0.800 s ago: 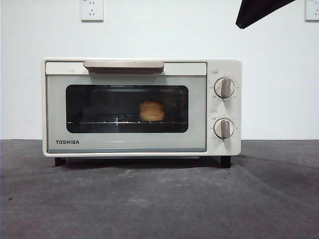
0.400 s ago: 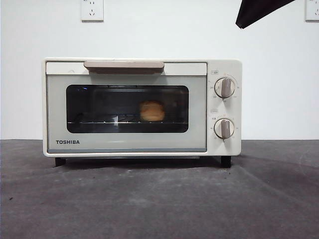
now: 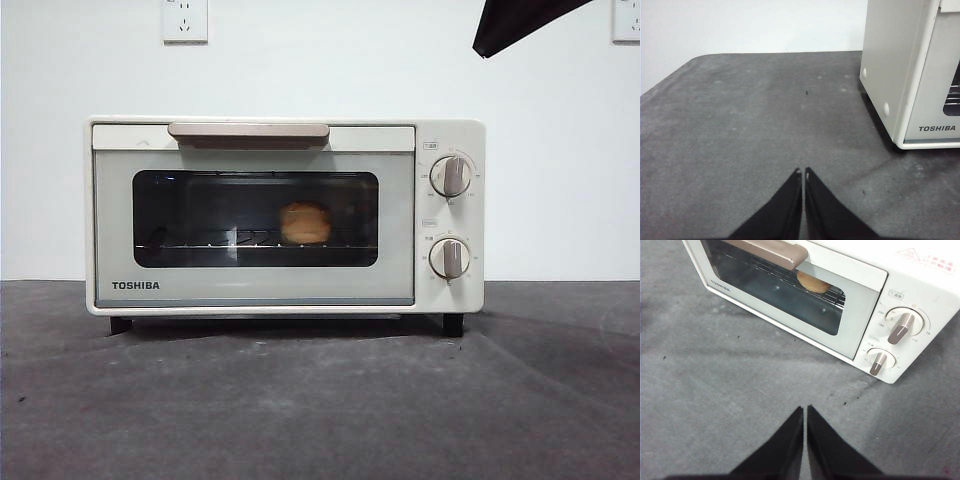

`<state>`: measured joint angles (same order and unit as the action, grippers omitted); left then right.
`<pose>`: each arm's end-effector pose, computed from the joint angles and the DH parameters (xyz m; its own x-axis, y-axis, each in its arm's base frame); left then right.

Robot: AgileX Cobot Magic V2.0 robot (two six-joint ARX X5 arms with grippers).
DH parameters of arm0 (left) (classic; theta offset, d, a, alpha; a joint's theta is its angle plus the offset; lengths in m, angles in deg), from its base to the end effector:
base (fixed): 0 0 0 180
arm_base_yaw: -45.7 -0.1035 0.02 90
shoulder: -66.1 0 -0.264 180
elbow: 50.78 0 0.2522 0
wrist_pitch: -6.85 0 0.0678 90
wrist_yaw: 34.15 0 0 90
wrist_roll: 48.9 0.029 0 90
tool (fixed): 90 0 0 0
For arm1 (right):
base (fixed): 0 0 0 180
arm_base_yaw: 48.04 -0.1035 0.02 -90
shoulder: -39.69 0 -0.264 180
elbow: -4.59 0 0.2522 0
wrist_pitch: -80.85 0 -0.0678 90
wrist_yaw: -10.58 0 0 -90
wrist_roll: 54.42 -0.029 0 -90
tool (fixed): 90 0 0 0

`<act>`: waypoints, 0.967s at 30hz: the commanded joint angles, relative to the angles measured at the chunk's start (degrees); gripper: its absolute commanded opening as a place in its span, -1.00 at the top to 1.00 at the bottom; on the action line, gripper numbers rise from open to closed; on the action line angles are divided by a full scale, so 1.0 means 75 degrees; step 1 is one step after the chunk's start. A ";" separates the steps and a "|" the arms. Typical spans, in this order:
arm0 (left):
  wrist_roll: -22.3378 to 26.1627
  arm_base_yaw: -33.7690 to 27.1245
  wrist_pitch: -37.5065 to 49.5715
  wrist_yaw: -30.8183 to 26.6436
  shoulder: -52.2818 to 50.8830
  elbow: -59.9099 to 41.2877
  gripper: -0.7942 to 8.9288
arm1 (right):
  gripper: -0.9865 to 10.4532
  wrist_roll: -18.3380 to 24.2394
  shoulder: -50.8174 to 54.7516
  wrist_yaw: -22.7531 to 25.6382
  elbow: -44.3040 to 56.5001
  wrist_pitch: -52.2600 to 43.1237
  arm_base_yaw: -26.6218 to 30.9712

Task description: The left arm flap open the oven, the right arm pick bread and place it into oven, the left arm flap close the oven

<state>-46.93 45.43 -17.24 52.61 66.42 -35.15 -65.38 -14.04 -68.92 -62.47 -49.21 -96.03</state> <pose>0.0949 0.0021 0.1568 0.9864 0.0612 -0.1524 -0.0553 0.9976 0.0426 0.1288 0.1351 0.3171 0.6636 0.4645 -0.5864 -0.5453 0.8370 0.0459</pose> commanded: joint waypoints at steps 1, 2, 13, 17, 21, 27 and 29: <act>-0.0117 -0.0012 -0.0044 -0.0032 -0.0017 -0.0157 0.80 | 0.82 -0.0096 -0.0064 0.0012 -0.0038 -0.0079 -0.0070; -0.0163 -0.0012 -0.0050 -0.0032 -0.0017 -0.0157 0.80 | 0.82 -0.0096 -0.0064 0.0009 -0.0038 -0.0079 -0.0070; -0.0189 -0.0012 -0.0050 -0.0032 -0.0017 -0.0157 0.80 | 0.82 -0.0096 -0.0064 0.0012 -0.0038 -0.0079 -0.0070; -0.0189 -0.0012 -0.0050 -0.0032 -0.0017 -0.0157 0.80 | 0.82 -0.0096 -0.0064 0.0009 -0.0038 -0.0079 -0.0070; -0.0187 -0.0012 -0.0050 -0.0032 -0.0017 -0.0157 0.80 | 0.82 -0.0096 -0.0064 0.0009 -0.0038 -0.0079 -0.0070; -0.0187 -0.0012 -0.0050 -0.0032 -0.0017 -0.0157 0.80 | 0.82 -0.0079 -0.0064 0.0012 -0.0038 -0.0079 -0.0070; -0.0189 -0.0012 -0.0050 -0.0032 -0.0017 -0.0157 0.80 | 0.82 -0.0079 -0.0064 0.0012 -0.0038 -0.0079 -0.0073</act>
<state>-48.19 45.43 -17.26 52.59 66.40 -35.15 -65.36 -14.04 -68.90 -62.47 -49.21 -96.03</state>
